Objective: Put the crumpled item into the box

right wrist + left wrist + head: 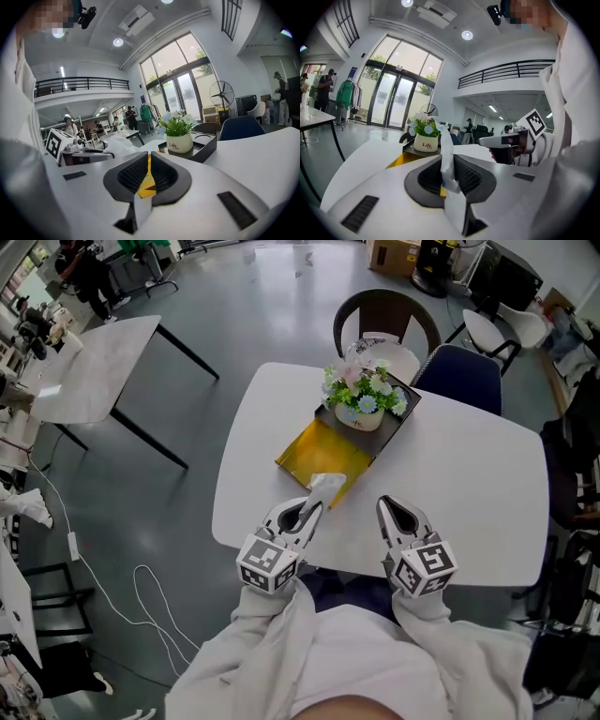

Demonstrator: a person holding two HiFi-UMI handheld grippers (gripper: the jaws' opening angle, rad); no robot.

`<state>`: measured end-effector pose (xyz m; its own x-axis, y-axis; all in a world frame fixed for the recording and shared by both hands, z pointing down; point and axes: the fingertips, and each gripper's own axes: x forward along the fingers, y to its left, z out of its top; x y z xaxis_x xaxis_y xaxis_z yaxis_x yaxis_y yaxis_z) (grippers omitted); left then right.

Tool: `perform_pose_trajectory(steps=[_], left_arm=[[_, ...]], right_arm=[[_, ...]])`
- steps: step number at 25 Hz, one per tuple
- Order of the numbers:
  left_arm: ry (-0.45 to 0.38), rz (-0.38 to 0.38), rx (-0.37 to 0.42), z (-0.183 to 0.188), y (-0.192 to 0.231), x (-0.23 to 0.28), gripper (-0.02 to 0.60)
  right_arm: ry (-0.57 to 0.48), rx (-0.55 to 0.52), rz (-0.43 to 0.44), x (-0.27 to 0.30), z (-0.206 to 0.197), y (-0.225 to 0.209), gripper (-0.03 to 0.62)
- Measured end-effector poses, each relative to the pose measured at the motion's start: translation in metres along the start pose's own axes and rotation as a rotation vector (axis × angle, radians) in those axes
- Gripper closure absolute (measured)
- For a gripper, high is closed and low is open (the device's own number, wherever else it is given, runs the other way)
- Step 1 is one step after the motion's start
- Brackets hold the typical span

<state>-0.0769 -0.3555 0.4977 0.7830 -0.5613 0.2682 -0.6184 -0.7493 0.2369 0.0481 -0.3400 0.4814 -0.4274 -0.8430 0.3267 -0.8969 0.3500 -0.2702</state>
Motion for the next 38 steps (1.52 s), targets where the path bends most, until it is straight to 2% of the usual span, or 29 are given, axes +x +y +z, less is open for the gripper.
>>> perform_pose_trajectory(steps=[8, 13, 18, 23, 27, 33, 38], left_arm=[[0.099, -0.051, -0.026, -0.015, 0.012, 0.021, 0.529], [0.153, -0.011, -0.040, -0.014, 0.028, 0.044, 0.528], [0.223, -0.006, -0.073, -0.020, 0.041, 0.075, 0.529], [0.321, -0.036, -0.118, -0.037, 0.046, 0.096, 0.529], [0.400, -0.055, -0.105, -0.055, 0.050, 0.112, 0.529], [0.501, -0.079, -0.098, -0.062, 0.056, 0.131, 0.529], [0.581, -0.105, -0.121, -0.074, 0.062, 0.142, 0.528]], right_arm=[[0.009, 0.010, -0.047, -0.002, -0.005, -0.002, 0.553], [0.033, 0.005, -0.057, -0.004, -0.006, -0.009, 0.553], [0.049, 0.014, -0.064, -0.001, -0.005, -0.023, 0.553], [0.054, 0.023, -0.060, 0.003, -0.006, -0.029, 0.553], [0.060, 0.028, -0.050, 0.006, -0.010, -0.032, 0.553], [0.074, 0.032, -0.025, 0.009, -0.011, -0.025, 0.553], [0.076, 0.031, -0.022, 0.010, -0.014, -0.027, 0.553]])
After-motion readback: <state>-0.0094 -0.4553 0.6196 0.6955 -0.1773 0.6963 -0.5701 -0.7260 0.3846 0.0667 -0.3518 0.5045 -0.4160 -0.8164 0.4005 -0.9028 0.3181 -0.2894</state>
